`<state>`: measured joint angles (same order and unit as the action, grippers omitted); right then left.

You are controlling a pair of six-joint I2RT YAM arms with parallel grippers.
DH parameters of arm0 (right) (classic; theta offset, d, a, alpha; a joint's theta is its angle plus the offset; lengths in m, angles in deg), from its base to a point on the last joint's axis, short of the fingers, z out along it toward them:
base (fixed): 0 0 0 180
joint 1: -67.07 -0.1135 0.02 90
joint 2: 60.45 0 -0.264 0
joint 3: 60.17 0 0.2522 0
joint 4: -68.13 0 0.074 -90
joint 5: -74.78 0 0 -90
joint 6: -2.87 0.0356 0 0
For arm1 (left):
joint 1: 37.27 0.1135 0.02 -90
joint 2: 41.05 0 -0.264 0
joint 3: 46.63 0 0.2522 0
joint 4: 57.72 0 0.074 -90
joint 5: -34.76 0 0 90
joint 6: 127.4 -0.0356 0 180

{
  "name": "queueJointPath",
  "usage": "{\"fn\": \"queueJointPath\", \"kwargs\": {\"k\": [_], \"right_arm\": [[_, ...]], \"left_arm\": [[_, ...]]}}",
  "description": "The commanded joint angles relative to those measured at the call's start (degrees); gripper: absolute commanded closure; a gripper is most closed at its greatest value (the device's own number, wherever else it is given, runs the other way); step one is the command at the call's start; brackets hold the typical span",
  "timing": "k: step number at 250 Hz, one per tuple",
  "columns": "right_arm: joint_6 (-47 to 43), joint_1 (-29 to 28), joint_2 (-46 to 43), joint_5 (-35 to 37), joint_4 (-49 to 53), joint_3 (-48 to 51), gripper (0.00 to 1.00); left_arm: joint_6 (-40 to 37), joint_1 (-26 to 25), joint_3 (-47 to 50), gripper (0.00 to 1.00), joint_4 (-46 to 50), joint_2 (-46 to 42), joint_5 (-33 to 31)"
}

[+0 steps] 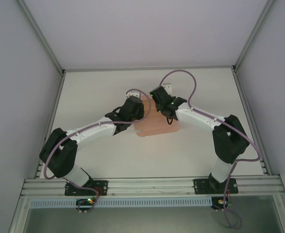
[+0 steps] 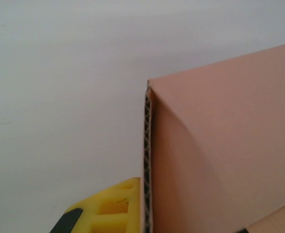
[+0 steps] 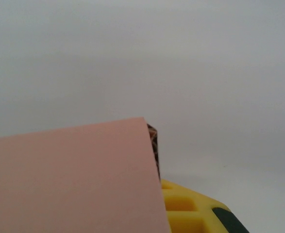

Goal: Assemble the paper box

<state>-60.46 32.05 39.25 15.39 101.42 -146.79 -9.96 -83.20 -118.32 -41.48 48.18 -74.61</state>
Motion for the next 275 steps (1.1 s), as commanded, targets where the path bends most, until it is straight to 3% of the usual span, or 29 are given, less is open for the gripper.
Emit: {"fn": "queueJointPath", "kwargs": {"k": [1, 18, 43, 108, 130, 146, 152, 188, 229, 250, 261, 275], "right_arm": [[4.05, 3.82, -2.46, -1.16, -9.77, 6.83, 0.91], [-1.16, 3.96, -4.76, -10.98, -21.31, 11.28, 0.88], [-6.14, 4.08, -7.09, -20.85, -28.70, 14.27, 0.80], [-11.69, 4.26, -12.33, -27.97, -28.27, 16.96, 0.51], [-12.59, 4.21, -15.86, -29.14, -28.67, 19.27, 0.32], [-12.96, 4.26, -18.47, -29.38, -28.76, 21.14, 0.13], [-12.69, 4.27, -19.32, -29.02, -28.58, 21.94, 0.00], [-9.03, 4.81, -27.44, -24.75, -27.92, 27.38, 0.00], [-3.41, 7.71, -34.98, -21.47, -20.13, 31.25, 0.00], [-1.28, 10.08, -37.09, -21.16, -12.79, 31.22, 0.00], [-0.38, 11.29, -37.77, -20.62, -9.12, 30.94, 0.00], [-0.17, 12.26, -38.55, -19.79, -6.58, 31.35, 0.00]], "left_arm": [[1.06, 1.95, -0.66, 1.00, 2.44, -2.79, -4.62], [0.83, 1.95, -1.03, 1.00, 2.76, -2.42, -4.47], [0.82, 1.96, -1.13, 1.00, 2.44, -2.04, -3.86], [0.34, 2.58, -1.94, 1.00, 2.77, -1.08, -2.26], [0.13, 3.61, -1.79, 1.00, 2.86, -1.08, -0.59], [-1.69, 4.45, -1.50, 1.00, 2.18, -1.31, 1.98], [-2.32, 4.81, -1.47, 1.00, 2.13, -1.42, 2.62], [-14.73, 6.08, -3.33, 1.00, 3.71, -0.79, 7.81], [-31.07, 11.08, -11.83, 1.00, 19.88, 3.58, 23.91], [-45.43, 11.34, -15.49, 1.00, 30.69, 5.68, 30.77], [-53.00, 9.97, -17.18, 1.00, 36.05, 7.14, 30.14], [-60.05, 7.33, -18.93, 1.00, 39.71, 9.14, 24.40]]}}
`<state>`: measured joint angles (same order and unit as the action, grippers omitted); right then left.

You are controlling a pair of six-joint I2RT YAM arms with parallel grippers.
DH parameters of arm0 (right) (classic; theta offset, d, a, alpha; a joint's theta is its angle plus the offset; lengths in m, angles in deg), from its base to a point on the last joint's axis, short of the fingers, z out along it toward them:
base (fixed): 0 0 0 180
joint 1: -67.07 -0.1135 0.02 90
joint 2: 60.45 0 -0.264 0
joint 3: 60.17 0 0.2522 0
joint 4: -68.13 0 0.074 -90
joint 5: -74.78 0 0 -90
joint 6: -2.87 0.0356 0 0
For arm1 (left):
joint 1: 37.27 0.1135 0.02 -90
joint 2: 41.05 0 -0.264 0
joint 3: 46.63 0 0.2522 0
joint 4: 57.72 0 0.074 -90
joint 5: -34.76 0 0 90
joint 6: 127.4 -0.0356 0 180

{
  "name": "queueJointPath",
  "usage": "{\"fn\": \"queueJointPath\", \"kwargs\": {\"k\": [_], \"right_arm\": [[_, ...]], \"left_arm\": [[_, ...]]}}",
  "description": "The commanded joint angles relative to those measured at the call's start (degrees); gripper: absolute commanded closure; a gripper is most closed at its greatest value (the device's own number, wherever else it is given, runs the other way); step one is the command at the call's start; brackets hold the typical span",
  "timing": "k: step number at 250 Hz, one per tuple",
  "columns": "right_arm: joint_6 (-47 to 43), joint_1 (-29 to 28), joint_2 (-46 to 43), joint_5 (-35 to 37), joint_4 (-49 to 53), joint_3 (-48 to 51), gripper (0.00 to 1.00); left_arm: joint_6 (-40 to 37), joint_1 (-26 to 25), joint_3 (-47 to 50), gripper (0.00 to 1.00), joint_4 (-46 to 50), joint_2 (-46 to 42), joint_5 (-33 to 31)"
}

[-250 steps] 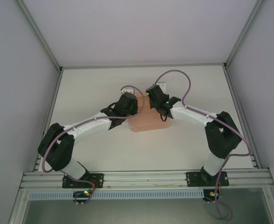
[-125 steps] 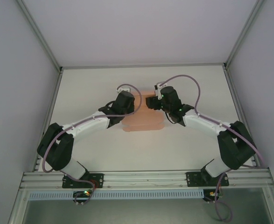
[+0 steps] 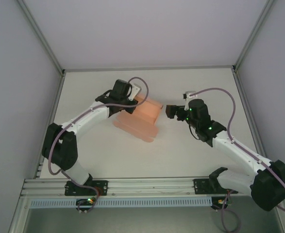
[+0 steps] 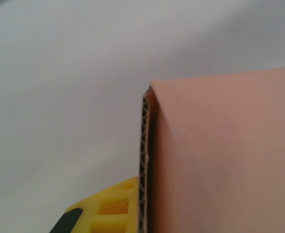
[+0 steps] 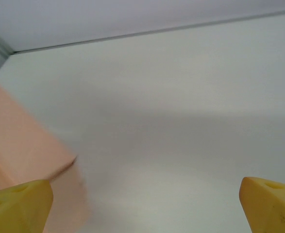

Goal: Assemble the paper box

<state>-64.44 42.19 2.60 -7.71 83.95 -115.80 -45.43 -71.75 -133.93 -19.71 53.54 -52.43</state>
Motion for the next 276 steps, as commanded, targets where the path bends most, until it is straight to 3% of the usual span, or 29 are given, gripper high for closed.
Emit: {"fn": "queueJointPath", "kwargs": {"k": [1, 19, 38, 106, 162, 224, 248, 276], "right_arm": [[3.78, 2.16, -1.98, 3.31, 11.05, 0.41, 0.00], [3.66, 3.17, -2.95, 3.31, 12.40, 1.40, 0.00], [3.67, 4.03, -3.94, 2.85, 12.51, 2.58, 0.00], [3.40, 5.23, -5.98, 1.28, 13.00, 4.65, 0.00], [3.68, 5.74, -7.67, 1.54, 12.96, 6.00, 0.00], [4.10, 6.18, -6.76, 0.33, 11.74, 6.73, 0.00], [3.92, 6.26, -6.47, 0.41, 11.91, 6.78, 0.00], [3.68, 6.47, -6.31, 0.11, 11.91, 6.93, 0.00]], "left_arm": [[-24.97, -4.29, -3.43, 1.00, 18.16, 3.95, 1.72], [-30.49, -6.83, -6.67, 1.00, 22.77, 7.74, -4.38], [-33.33, -7.26, -11.43, 1.00, 28.61, 11.83, -3.61], [-39.01, -10.77, -17.52, 1.00, 29.98, 20.25, -10.22], [-38.24, -12.71, -26.07, 1.00, 34.66, 32.24, -17.99], [-35.52, -13.38, -35.91, 1.00, 35.30, 41.05, -18.10], [-36.27, -13.86, -35.64, 1.00, 34.67, 41.72, -19.36], [-37.74, -13.79, -33.53, 0.76, 32.73, 39.45, -20.18]]}}
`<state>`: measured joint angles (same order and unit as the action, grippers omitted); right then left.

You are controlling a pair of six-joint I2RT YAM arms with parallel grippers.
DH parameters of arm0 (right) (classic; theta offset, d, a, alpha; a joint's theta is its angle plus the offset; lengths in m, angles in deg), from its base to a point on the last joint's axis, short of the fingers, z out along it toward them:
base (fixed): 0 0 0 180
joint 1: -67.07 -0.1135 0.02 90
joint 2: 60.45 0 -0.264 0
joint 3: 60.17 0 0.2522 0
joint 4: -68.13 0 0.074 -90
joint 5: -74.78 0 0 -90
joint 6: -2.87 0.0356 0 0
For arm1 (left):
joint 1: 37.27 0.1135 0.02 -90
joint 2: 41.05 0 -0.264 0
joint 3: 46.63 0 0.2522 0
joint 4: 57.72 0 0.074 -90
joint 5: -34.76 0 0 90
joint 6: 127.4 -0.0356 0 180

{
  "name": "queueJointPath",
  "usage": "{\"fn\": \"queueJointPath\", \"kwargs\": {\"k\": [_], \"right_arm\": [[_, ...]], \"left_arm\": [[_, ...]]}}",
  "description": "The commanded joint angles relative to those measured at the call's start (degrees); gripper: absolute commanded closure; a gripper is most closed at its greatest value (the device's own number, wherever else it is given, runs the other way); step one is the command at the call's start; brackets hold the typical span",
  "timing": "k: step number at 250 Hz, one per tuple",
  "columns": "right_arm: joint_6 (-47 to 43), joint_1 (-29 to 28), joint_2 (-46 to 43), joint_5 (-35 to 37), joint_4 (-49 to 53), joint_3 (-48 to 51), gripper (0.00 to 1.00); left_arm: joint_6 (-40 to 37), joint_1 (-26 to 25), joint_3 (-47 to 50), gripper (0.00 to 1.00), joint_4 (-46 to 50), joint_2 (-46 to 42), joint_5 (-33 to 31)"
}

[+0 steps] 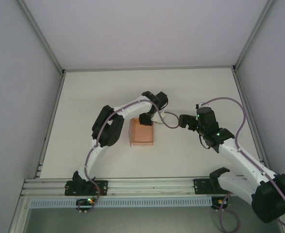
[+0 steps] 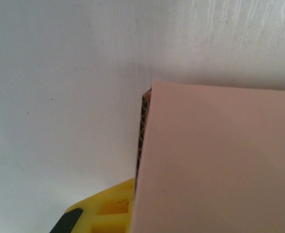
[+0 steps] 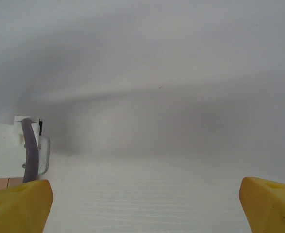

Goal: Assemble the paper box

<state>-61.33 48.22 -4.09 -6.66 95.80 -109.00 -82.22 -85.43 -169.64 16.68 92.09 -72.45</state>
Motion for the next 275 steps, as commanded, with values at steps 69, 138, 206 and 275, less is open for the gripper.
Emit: {"fn": "queueJointPath", "kwargs": {"k": [69, 138, 206, 275], "right_arm": [[-0.94, 0.60, 0.14, -4.78, -2.61, 0.97, 0.00], [-4.12, 0.66, 1.10, -8.54, -3.95, 0.57, 0.00], [-10.04, 1.98, 2.50, -10.57, -4.32, -2.72, 0.00], [-21.06, 1.63, 12.74, -26.93, -5.56, -11.28, 0.00]], "left_arm": [[-2.68, -0.10, 4.74, 0.47, -4.49, -7.38, 4.80], [-4.02, -0.02, 9.32, 0.23, -6.16, -14.85, 7.27], [7.07, 5.29, 11.66, 0.00, -17.05, -25.34, 17.46], [42.95, 16.93, 18.38, 0.00, -31.20, -37.60, 14.55]]}}
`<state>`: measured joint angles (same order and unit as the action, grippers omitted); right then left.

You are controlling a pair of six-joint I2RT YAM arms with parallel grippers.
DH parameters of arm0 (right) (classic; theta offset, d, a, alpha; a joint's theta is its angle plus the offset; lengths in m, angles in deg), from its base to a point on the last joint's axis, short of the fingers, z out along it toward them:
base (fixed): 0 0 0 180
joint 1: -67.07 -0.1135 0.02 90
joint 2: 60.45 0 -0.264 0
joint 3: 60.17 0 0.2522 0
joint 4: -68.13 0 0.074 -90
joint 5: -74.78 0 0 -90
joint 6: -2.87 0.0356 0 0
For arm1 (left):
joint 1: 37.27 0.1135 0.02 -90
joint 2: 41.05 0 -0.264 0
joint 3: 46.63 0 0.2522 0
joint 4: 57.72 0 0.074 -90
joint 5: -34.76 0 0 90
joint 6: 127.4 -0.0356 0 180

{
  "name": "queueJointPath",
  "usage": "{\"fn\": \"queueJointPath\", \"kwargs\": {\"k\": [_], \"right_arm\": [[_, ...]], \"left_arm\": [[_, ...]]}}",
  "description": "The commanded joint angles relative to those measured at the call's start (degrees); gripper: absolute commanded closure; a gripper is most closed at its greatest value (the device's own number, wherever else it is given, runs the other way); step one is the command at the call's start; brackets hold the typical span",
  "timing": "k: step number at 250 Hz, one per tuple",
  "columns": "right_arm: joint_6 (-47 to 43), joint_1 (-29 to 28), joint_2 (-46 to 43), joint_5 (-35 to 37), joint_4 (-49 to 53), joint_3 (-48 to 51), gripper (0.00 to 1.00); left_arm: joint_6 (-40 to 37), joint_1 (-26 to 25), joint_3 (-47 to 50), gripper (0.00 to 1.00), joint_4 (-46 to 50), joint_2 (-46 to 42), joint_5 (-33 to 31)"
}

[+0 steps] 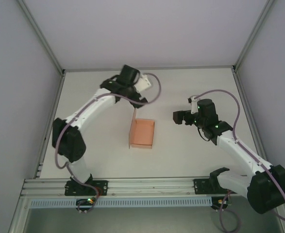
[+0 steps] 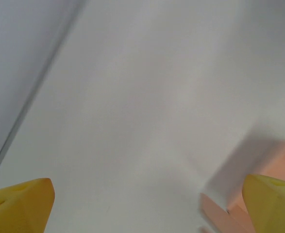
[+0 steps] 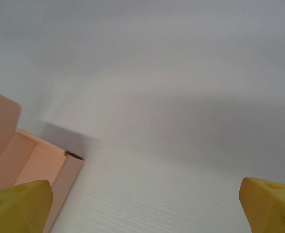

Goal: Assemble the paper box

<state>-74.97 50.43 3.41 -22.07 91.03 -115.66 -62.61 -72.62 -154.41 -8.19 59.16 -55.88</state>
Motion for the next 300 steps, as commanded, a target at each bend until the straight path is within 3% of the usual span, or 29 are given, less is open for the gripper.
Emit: {"fn": "queueJointPath", "kwargs": {"k": [1, 41, 74, 117, 180, 204, 243, 300], "right_arm": [[-7.68, -0.71, 5.54, -11.82, -0.66, -4.82, 0.00], [-22.81, -7.87, 19.96, -16.05, 7.29, -16.14, 0.00], [-33.37, -12.78, 32.07, -13.28, 14.78, -27.36, 0.00], [-42.12, -15.20, 44.48, -12.89, 23.44, -39.25, 0.04], [-42.04, -16.93, 53.01, -11.17, 25.70, -45.18, 0.17], [-40.16, -17.32, 53.97, -8.66, 24.23, -45.15, 0.29], [-33.95, -17.34, 53.80, -2.98, 21.42, -43.73, 0.70], [-21.90, -17.38, 47.95, 1.81, 13.08, -36.15, 0.88]], "left_arm": [[24.10, 4.31, 3.28, 0.00, -6.33, -4.88, -2.14], [47.71, 16.78, 16.53, 0.00, -10.10, -14.27, 1.09], [56.40, 22.88, 27.13, 0.00, -9.21, -20.03, -6.46], [55.94, 26.38, 34.82, 0.00, -8.41, -23.39, -4.79], [54.75, 26.83, 37.59, 0.00, -7.79, -23.67, -5.12], [54.58, 26.83, 37.43, 0.00, -8.08, -23.42, -4.77], [54.84, 26.78, 36.76, 0.00, -7.95, -22.34, -3.86], [54.56, 26.13, 36.10, 0.00, -8.17, -22.06, -4.77]]}}
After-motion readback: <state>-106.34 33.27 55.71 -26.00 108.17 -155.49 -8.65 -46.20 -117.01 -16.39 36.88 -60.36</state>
